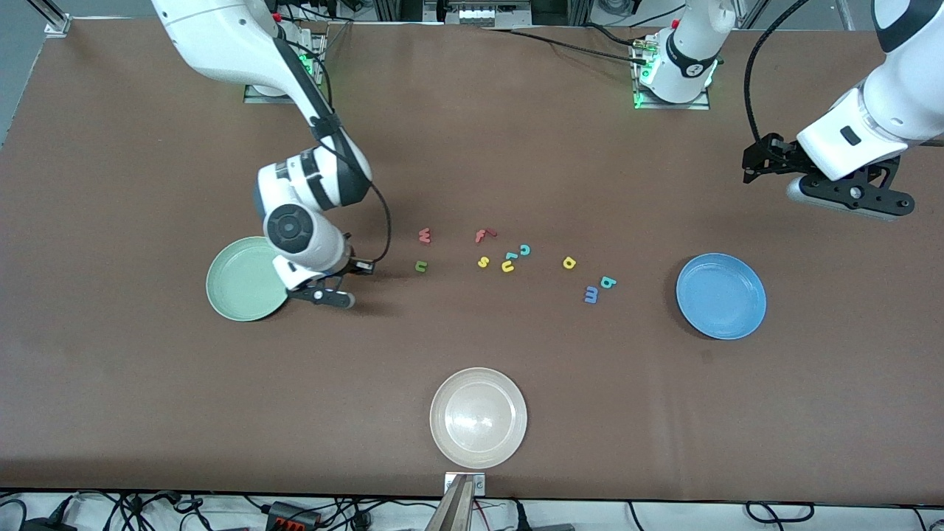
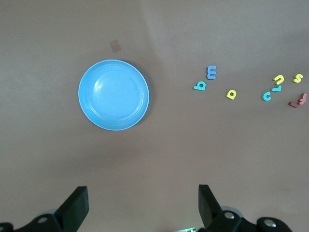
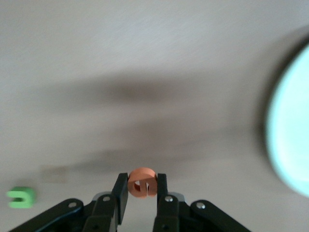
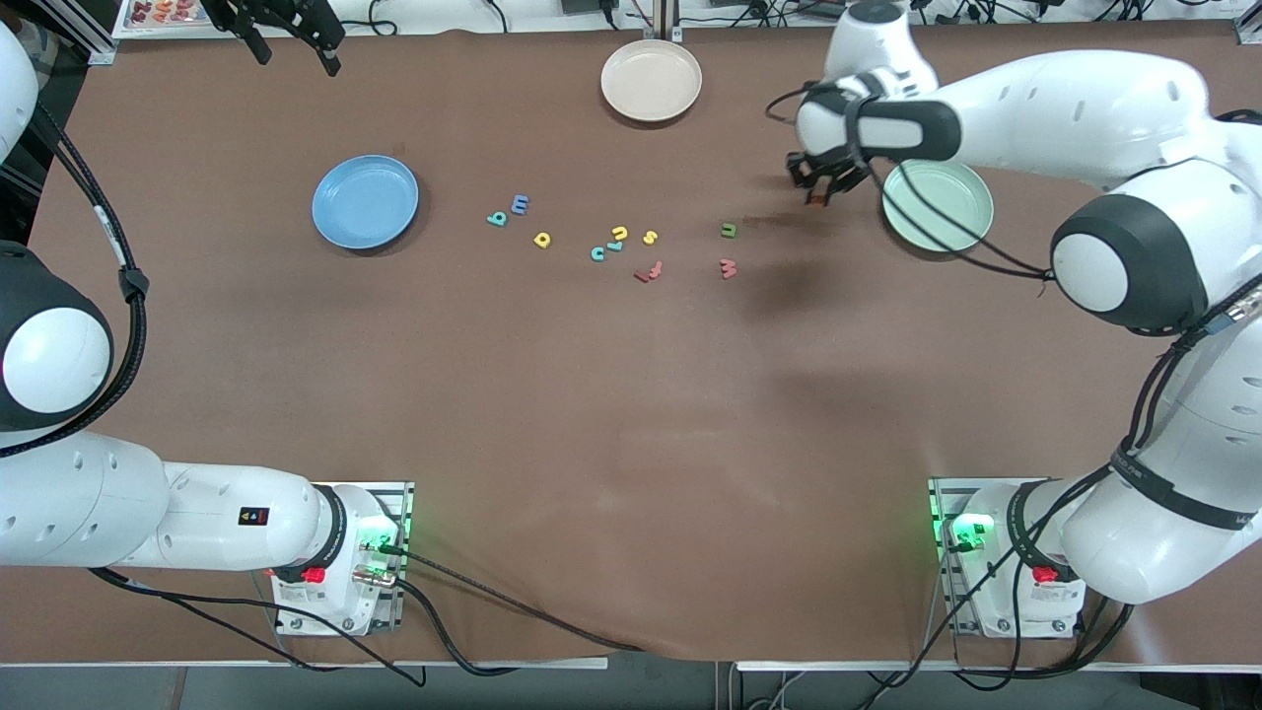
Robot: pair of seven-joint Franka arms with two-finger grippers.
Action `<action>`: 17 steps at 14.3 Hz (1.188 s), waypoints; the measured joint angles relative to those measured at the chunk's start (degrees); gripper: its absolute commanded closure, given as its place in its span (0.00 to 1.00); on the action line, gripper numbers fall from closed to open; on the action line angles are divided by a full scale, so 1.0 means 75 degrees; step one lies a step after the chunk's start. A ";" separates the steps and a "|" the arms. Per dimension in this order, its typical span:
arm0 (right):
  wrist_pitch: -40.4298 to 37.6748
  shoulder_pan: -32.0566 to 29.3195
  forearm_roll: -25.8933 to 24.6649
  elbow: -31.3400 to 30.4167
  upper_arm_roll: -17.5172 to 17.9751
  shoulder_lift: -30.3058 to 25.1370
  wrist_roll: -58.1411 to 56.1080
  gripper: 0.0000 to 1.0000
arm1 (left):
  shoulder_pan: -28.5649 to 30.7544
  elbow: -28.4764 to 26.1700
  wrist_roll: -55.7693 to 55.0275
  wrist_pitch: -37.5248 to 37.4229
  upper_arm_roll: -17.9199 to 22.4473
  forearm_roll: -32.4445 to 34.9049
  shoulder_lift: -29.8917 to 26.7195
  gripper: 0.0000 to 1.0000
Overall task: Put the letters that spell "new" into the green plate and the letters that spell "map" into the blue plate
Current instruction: 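Carry the orange letter over the green plate with the right gripper, then release the orange letter while the left gripper reaches the blue letter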
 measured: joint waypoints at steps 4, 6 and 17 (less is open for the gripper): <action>-0.1128 -0.0034 0.0000 0.0058 -0.1193 -0.0152 -0.1597 0.88 | -0.0001 0.0022 0.0000 0.0000 0.0000 0.0000 0.0008 0.00; -0.1356 -0.0159 0.0000 0.0026 -0.1589 -0.0138 -0.2339 0.88 | -0.0001 0.0114 0.0000 -0.0021 0.0000 0.0000 0.0074 0.00; -0.0914 -0.1022 0.0428 -0.0095 -0.1589 0.0589 -0.3609 0.74 | -0.0031 0.0437 0.0000 -0.0239 -0.0004 0.0000 0.0359 0.00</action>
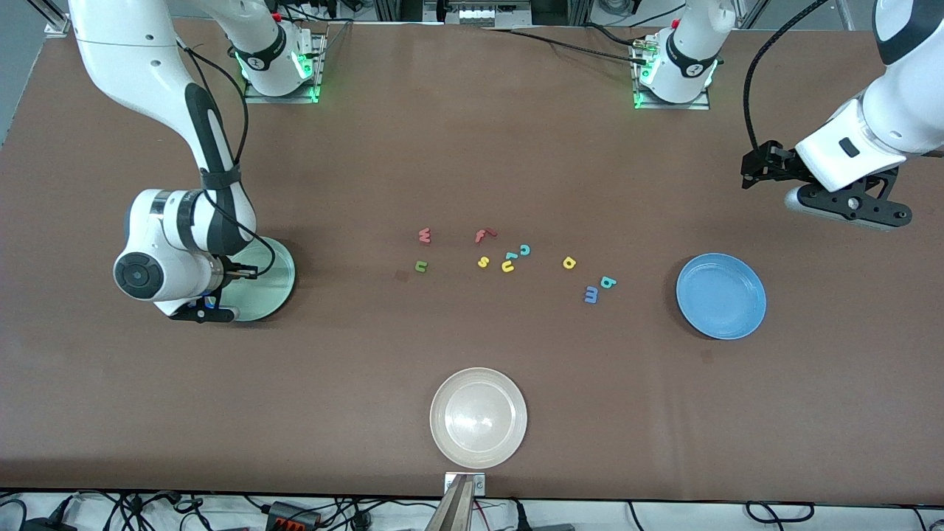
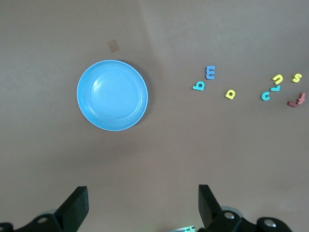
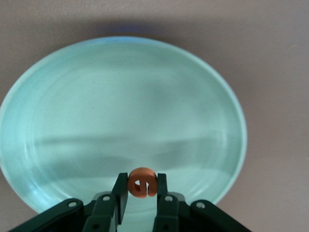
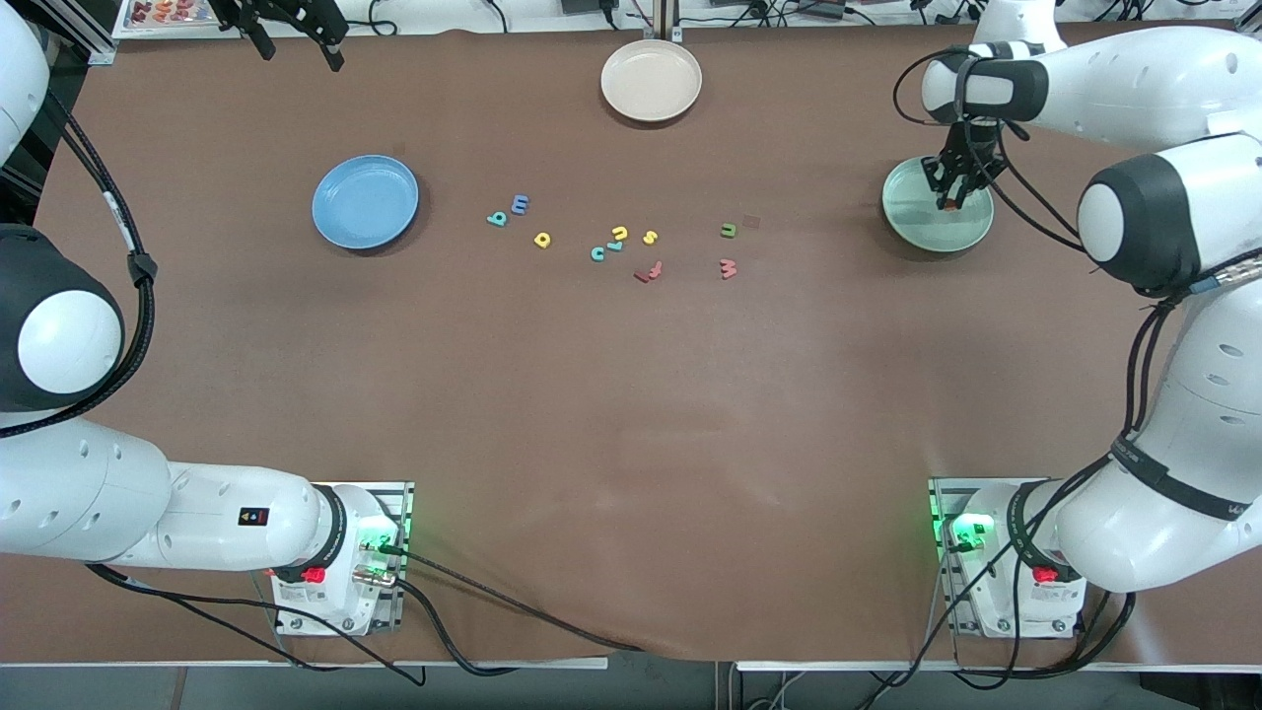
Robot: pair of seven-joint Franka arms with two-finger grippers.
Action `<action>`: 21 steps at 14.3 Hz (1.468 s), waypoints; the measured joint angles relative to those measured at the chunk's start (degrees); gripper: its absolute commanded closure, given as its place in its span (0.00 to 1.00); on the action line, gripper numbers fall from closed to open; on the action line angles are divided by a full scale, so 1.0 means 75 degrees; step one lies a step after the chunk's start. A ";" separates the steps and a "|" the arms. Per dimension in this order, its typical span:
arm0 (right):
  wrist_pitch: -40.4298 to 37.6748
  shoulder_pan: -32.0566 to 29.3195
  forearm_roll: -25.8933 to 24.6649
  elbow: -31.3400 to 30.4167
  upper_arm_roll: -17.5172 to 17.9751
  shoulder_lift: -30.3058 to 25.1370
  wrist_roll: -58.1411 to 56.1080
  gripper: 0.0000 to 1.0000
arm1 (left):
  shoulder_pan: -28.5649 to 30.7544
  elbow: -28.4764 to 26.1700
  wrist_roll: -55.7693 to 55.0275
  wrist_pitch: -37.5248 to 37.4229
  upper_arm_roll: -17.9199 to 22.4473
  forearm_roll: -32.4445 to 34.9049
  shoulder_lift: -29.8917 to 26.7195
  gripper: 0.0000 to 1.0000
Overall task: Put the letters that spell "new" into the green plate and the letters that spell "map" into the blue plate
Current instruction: 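Release the orange letter while the left gripper reaches the blue letter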
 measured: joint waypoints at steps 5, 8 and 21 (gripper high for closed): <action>0.0050 0.0015 0.0096 0.0112 0.0013 0.0080 0.0002 0.00 | -0.0175 -0.0005 0.0032 -0.0115 -0.0226 -0.0016 0.0203 0.00; -0.0052 0.0048 0.0099 0.0485 0.0013 -0.0092 0.0002 0.00 | -0.0454 -0.0018 -0.0053 0.0592 -0.0385 -0.0016 0.0887 0.00; -0.0576 0.1673 0.0341 0.1321 0.0231 -0.0272 0.1295 0.00 | -0.1594 -0.2117 -0.2454 0.5970 -0.0402 0.0012 0.3172 0.12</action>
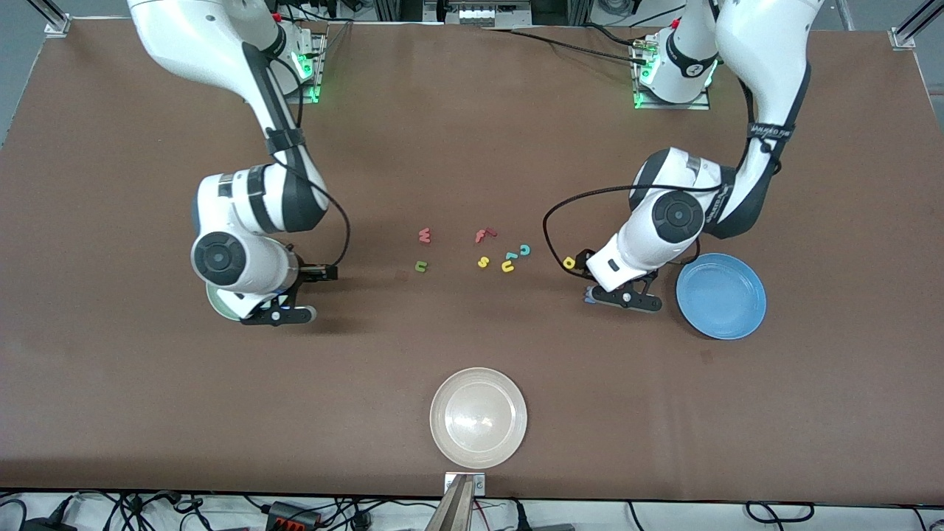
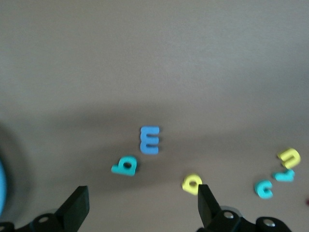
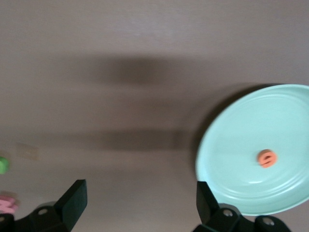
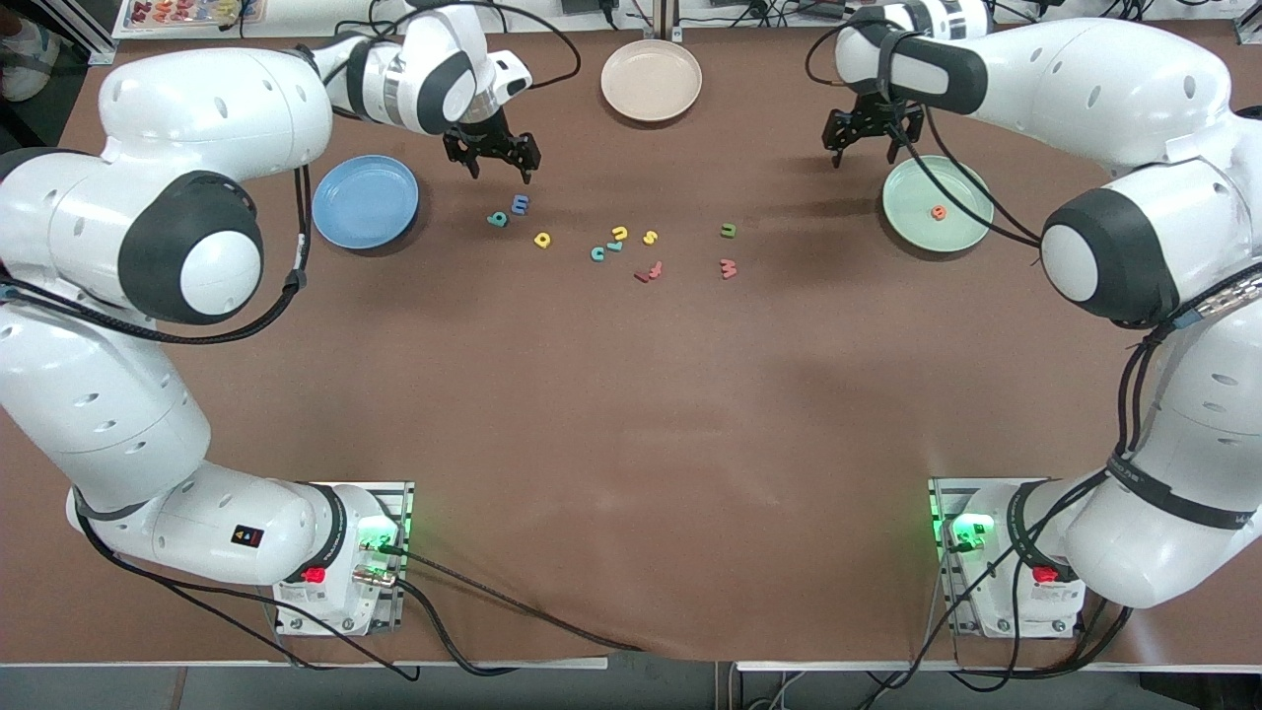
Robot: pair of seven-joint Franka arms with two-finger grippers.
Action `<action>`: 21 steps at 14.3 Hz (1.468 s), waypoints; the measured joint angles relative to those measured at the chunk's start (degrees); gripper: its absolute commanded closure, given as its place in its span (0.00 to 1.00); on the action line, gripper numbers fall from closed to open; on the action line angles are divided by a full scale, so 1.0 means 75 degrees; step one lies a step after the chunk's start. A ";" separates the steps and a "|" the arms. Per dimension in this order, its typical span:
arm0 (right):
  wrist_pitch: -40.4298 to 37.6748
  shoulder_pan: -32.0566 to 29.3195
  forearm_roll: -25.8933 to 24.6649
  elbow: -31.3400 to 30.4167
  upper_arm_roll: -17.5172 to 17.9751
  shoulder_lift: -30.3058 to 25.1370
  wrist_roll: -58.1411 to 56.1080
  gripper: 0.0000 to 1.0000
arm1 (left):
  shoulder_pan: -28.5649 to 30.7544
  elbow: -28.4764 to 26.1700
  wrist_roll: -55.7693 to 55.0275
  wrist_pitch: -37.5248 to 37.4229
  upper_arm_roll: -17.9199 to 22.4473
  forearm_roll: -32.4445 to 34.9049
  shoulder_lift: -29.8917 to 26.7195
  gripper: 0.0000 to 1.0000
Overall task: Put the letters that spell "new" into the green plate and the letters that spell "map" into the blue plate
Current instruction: 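Release the orange letter while the left gripper reaches the blue letter, then grasp the blue letter while the right gripper reaches the green letter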
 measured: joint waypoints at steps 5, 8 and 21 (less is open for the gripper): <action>0.0670 0.0819 0.0427 -0.0004 0.0016 0.0265 0.1216 0.00 | 0.0002 -0.0008 -0.0097 0.0618 0.0041 0.0088 0.0482 0.22; 0.1259 0.1363 0.0897 -0.0007 0.0021 0.0639 0.1540 0.00 | -0.0086 -0.0010 -0.0205 0.0969 0.0039 0.0180 0.0731 0.23; 0.2264 0.2151 0.1051 -0.0006 0.0022 0.1369 0.2669 0.15 | -0.0109 0.0006 -0.0274 0.1480 0.0059 0.0575 0.1221 0.94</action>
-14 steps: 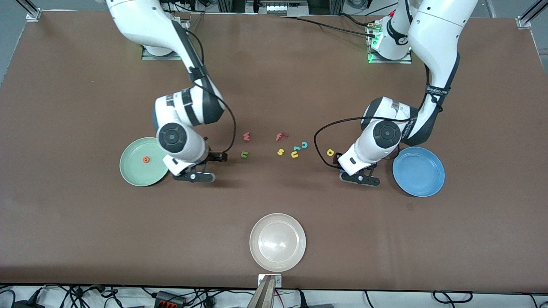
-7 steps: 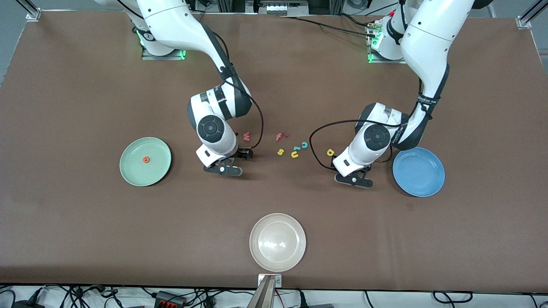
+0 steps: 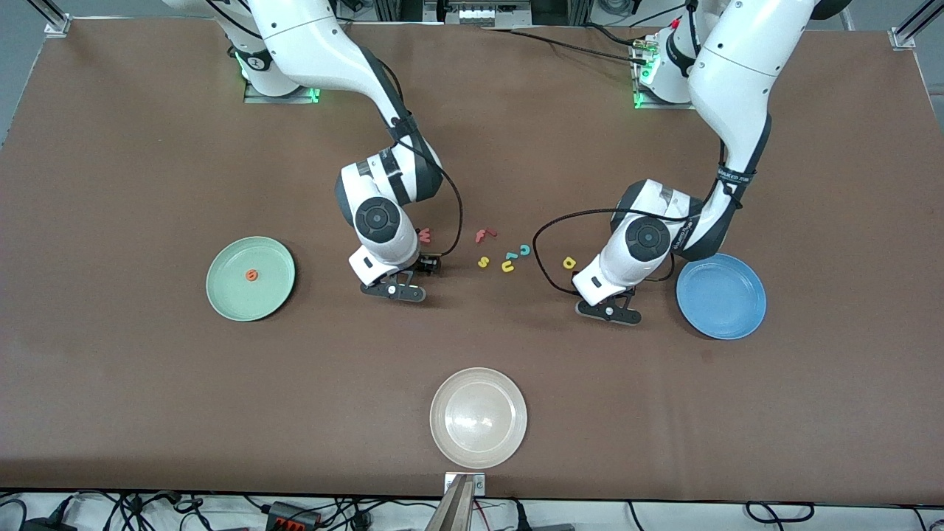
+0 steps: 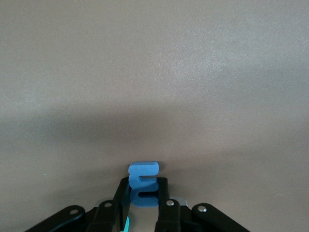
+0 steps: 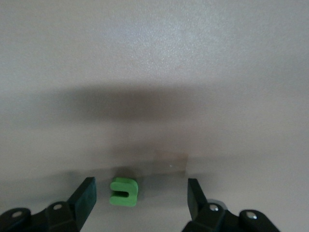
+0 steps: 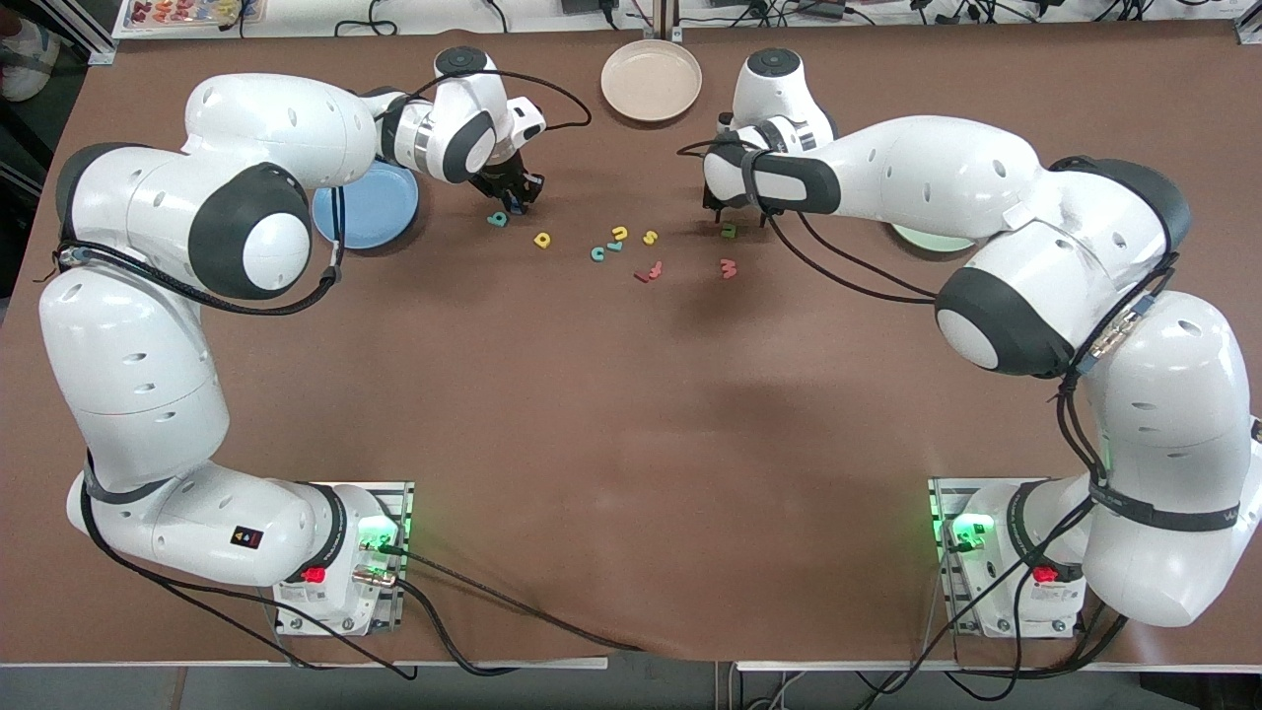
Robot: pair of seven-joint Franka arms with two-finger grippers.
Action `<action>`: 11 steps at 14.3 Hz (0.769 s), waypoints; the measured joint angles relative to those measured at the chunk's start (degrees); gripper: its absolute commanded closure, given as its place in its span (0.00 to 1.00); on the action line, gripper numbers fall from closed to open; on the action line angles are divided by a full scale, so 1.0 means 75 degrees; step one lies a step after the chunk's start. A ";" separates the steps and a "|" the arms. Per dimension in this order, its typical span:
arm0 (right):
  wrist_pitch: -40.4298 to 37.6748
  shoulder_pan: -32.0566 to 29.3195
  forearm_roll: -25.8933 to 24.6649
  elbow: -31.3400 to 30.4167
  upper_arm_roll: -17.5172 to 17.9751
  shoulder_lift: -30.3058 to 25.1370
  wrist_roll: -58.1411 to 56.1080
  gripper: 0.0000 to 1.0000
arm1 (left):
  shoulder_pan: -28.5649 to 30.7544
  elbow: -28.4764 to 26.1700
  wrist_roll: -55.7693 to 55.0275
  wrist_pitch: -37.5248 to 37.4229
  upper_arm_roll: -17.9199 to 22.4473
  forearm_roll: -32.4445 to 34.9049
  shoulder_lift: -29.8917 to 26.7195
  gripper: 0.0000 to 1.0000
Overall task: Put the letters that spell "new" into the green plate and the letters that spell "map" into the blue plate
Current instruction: 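Grasp the blue letter while the right gripper reaches the green letter, then place the blue letter on the blue plate with the left gripper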
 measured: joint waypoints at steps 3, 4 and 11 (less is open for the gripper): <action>0.0042 0.0068 0.0008 0.0000 0.0001 0.0073 0.0007 0.18 | 0.0018 0.0128 0.0000 0.0041 0.0019 0.0000 -0.0073 0.94; 0.0042 0.0101 0.0010 -0.0001 0.0002 0.0085 0.0023 0.18 | 0.0034 0.0221 0.0000 -0.0162 0.0044 0.0000 -0.0216 0.94; 0.0044 0.0158 0.0015 0.0000 -0.0001 0.0100 0.0138 0.35 | 0.1164 0.0332 0.0380 -0.2652 0.0326 0.0788 -0.1492 0.93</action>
